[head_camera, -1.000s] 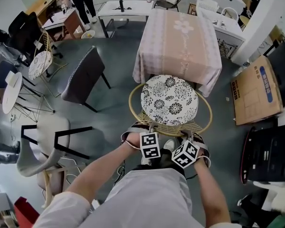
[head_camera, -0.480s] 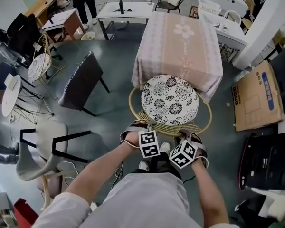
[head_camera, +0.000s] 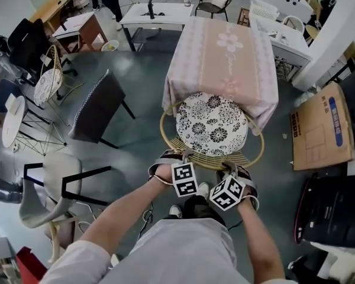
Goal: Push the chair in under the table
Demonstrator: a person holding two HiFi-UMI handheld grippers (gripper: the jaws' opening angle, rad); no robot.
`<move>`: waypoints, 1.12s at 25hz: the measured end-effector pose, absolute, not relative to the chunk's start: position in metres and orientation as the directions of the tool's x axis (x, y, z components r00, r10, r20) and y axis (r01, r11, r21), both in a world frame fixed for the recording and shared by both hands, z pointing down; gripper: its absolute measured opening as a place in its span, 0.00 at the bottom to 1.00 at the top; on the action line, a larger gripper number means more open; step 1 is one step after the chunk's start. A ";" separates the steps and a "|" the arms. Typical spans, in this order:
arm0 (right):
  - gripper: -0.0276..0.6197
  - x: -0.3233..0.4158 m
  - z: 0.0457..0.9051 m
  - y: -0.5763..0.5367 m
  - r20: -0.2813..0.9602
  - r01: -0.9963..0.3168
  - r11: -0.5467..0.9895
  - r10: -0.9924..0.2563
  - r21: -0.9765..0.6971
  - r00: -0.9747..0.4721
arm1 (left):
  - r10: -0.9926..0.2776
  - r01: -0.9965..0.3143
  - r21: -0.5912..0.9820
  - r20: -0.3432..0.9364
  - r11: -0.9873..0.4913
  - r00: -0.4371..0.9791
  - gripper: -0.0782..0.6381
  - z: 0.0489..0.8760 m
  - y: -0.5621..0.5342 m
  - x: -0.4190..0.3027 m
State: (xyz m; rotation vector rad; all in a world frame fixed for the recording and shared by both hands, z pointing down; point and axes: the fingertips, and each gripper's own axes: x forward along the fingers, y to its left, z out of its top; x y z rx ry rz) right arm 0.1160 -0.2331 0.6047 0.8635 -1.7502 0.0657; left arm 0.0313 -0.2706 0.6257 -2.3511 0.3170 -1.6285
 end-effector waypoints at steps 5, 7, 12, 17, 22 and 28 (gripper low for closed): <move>0.20 0.131 0.605 -0.253 0.850 -0.566 0.734 -0.516 0.374 -0.107 | -0.334 -0.049 -0.339 0.879 -0.940 0.341 0.28 0.626 -0.289 0.046; 0.20 0.136 0.604 -0.259 0.849 -0.562 0.738 -0.516 0.374 -0.111 | -0.337 -0.056 -0.338 0.879 -0.939 0.339 0.28 0.626 -0.296 0.051; 0.20 0.144 0.604 -0.273 0.845 -0.561 0.741 -0.519 0.369 -0.129 | -0.344 -0.074 -0.339 0.880 -0.938 0.328 0.28 0.625 -0.310 0.058; 0.20 0.150 0.604 -0.285 0.845 -0.556 0.746 -0.517 0.367 -0.136 | -0.349 -0.084 -0.341 0.880 -0.936 0.323 0.28 0.625 -0.321 0.064; 0.20 0.154 0.605 -0.294 0.849 -0.551 0.755 -0.507 0.357 -0.145 | -0.351 -0.090 -0.341 0.880 -0.936 0.321 0.28 0.625 -0.330 0.068; 0.20 0.161 0.605 -0.312 0.852 -0.549 0.758 -0.502 0.351 -0.148 | -0.361 -0.108 -0.344 0.878 -0.933 0.316 0.29 0.626 -0.348 0.075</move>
